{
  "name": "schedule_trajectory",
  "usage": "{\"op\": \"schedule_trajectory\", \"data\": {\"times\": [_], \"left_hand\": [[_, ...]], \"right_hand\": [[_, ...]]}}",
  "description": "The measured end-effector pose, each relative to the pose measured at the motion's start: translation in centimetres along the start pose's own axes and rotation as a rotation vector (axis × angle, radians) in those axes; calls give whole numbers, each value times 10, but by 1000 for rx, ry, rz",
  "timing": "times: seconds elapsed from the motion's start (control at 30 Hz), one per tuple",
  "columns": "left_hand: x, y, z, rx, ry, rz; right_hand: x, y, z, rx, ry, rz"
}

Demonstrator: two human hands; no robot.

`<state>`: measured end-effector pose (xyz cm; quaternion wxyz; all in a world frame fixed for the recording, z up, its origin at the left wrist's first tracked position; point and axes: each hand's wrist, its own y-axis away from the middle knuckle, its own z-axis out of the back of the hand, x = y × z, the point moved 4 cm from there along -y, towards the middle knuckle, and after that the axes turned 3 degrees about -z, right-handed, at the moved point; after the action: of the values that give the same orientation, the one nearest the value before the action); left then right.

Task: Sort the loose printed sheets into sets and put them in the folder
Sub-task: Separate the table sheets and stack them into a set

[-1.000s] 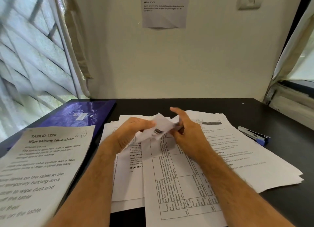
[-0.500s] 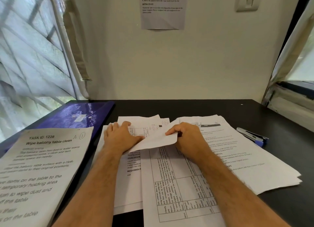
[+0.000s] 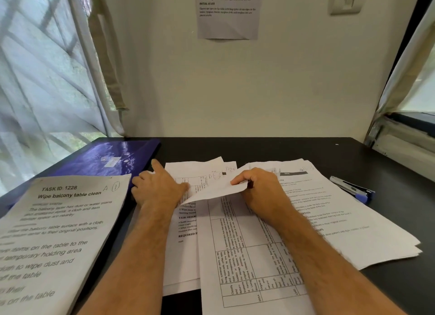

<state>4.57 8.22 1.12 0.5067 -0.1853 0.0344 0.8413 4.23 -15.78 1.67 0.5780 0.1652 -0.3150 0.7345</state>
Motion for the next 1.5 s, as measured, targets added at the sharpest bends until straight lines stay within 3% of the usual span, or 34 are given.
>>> {"op": "schedule_trajectory", "data": {"times": [0.13, 0.2, 0.27, 0.4, 0.47, 0.53, 0.57, 0.6, 0.67, 0.73, 0.8, 0.97, 1.07, 1.13, 1.23, 1.33, 1.4, 1.5], "left_hand": [[-9, 9, 28, -286, 285, -146], [-18, 15, 40, -325, 321, -282], [-28, 22, 45, -204, 436, -402], [-40, 39, 41, 353, 714, -476], [-43, 45, 37, 519, 791, -482], [-41, 42, 33, 504, 870, -427], [-36, 35, 30, 406, 891, -380], [-31, 26, 29, 261, 858, -336], [-19, 13, 26, 24, 546, -264], [-10, 8, 17, 22, 214, -181], [-7, 7, 9, 94, 90, -138], [-2, 6, 9, 15, 364, -20], [-3, 5, 8, 45, 577, -91], [-7, 2, 10, 136, 725, -215], [-23, 13, 19, 409, 912, -407], [-29, 24, 19, 593, 920, -536], [-27, 26, 13, 651, 903, -487], [-22, 19, 10, 514, 809, -349]], "right_hand": [[1, 0, 0, -1, -3, 6], [2, 1, 1, -17, -11, 17], [4, 3, 2, -31, -88, 25], [8, 7, 1, -41, -196, 77], [9, 5, -1, -17, -190, 89], [10, 4, -2, 31, -51, 88], [10, 3, -2, 46, -10, 75], [9, 4, -1, 53, -11, 60], [11, 6, 0, 56, -39, 57], [10, 6, 0, 60, -35, 65], [8, 4, -1, 68, -40, 61], [7, 1, -4, 67, -40, 37], [6, 2, -6, 50, -69, 28], [7, 5, -4, 27, -106, 49], [9, 7, -1, -10, -179, 45], [5, 3, 2, -118, -348, -14], [2, 3, 1, -103, -259, 54], [-1, 1, -4, 12, -171, 18]]}}
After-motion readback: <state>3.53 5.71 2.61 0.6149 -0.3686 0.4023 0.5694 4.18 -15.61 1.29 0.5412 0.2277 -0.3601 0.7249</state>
